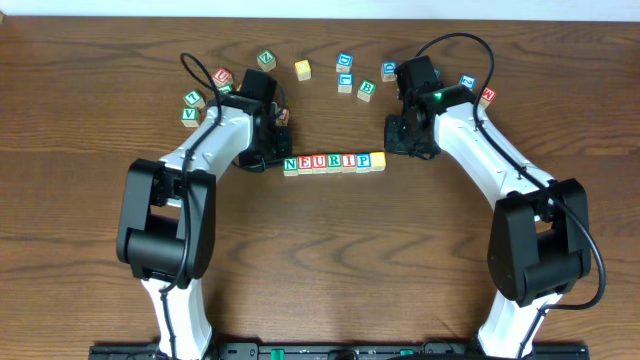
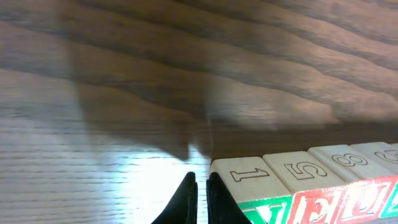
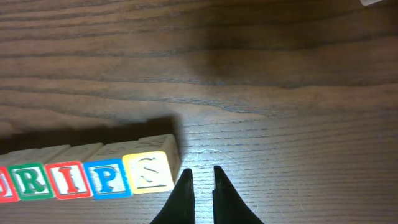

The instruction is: Spell out NEURIPS

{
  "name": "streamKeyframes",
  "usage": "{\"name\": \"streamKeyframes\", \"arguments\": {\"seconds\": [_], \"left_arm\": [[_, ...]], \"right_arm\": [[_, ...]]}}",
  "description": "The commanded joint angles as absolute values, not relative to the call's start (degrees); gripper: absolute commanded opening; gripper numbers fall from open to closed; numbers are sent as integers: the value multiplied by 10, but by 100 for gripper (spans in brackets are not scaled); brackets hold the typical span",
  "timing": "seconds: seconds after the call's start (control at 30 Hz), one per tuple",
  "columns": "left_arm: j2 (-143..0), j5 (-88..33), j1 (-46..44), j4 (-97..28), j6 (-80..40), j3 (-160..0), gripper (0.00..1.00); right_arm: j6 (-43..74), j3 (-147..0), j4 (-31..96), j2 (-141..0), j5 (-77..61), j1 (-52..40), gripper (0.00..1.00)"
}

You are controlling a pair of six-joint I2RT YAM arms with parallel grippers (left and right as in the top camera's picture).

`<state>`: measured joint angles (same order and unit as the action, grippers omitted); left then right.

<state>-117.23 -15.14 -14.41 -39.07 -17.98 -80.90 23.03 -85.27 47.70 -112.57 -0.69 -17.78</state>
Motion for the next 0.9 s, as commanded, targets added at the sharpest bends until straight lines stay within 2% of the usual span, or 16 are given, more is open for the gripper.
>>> {"name": "streamKeyframes", "arguments": {"seconds": [0.0,0.87], "left_arm": [[-1173,-159,-156,-385,-179,-805,8],[-1173,-159,-173,-338,-220,-805,8]], "right_arm": [[237,-842,477,-1136,-10,-168,6],[238,-785,440,-1136,-17,-147,7]]}}
